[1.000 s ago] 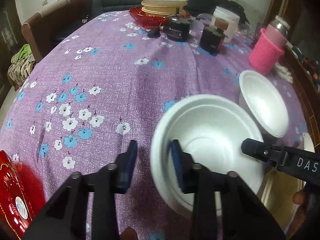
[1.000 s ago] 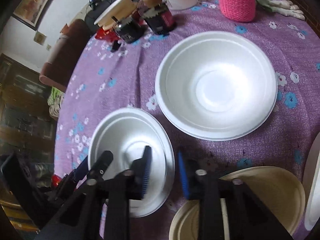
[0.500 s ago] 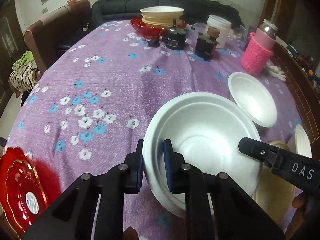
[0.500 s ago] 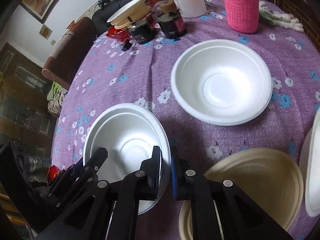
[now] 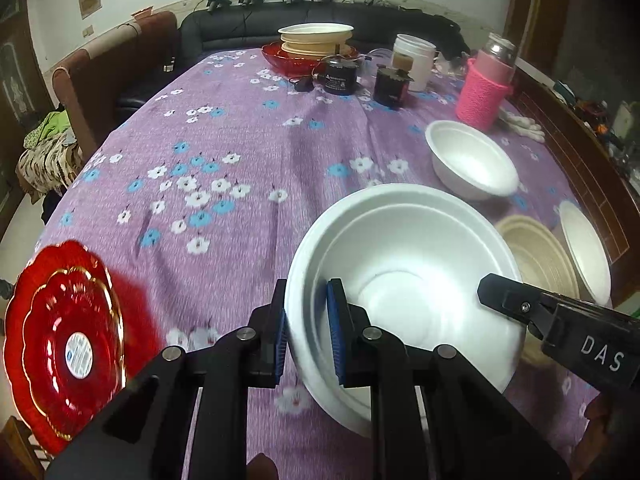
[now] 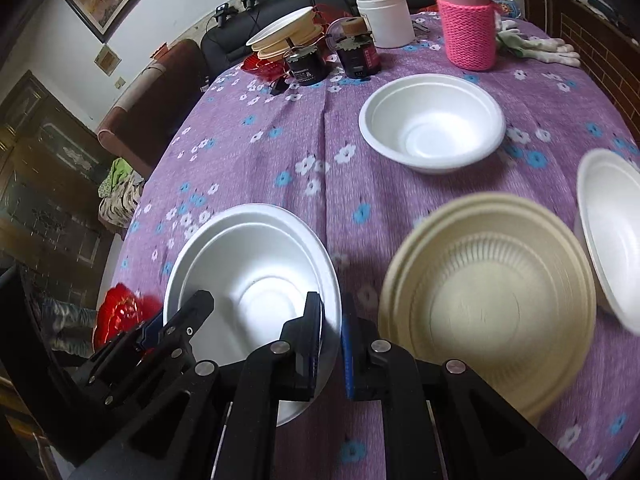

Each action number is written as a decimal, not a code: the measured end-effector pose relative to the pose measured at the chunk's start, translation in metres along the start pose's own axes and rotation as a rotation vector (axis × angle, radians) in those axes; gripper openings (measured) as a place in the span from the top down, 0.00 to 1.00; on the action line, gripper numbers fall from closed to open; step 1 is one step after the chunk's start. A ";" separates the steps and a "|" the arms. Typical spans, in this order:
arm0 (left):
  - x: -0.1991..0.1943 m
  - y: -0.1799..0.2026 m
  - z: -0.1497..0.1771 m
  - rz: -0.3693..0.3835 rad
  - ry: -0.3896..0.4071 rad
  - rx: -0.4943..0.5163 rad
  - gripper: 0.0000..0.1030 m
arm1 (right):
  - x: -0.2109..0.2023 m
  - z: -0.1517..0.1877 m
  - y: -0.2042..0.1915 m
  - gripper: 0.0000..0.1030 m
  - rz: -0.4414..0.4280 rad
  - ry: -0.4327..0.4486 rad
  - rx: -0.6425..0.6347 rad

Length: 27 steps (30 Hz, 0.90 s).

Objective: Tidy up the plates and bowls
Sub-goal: 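Lift the white bowl with the left tool while the right tool moves toward the beige bowl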

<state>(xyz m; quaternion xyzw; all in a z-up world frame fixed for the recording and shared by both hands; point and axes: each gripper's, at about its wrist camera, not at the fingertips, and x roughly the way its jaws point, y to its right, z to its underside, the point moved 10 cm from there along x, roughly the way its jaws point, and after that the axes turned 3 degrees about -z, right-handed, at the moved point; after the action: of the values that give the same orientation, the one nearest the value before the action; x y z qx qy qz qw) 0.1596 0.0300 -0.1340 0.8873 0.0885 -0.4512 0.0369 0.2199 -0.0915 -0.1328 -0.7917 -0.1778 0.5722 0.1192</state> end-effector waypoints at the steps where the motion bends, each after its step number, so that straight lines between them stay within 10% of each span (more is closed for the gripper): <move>1: -0.003 0.000 0.003 0.001 0.003 0.004 0.85 | -0.003 0.004 0.000 0.91 0.002 0.006 -0.002; 27: -0.034 -0.003 0.056 0.017 0.025 0.061 0.85 | -0.033 0.070 0.001 0.91 -0.033 0.069 0.018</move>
<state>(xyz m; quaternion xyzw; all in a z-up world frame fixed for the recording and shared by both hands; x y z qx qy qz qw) 0.0948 0.0210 -0.1389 0.8943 0.0676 -0.4422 0.0128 0.1438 -0.1069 -0.1266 -0.8067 -0.1814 0.5442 0.1419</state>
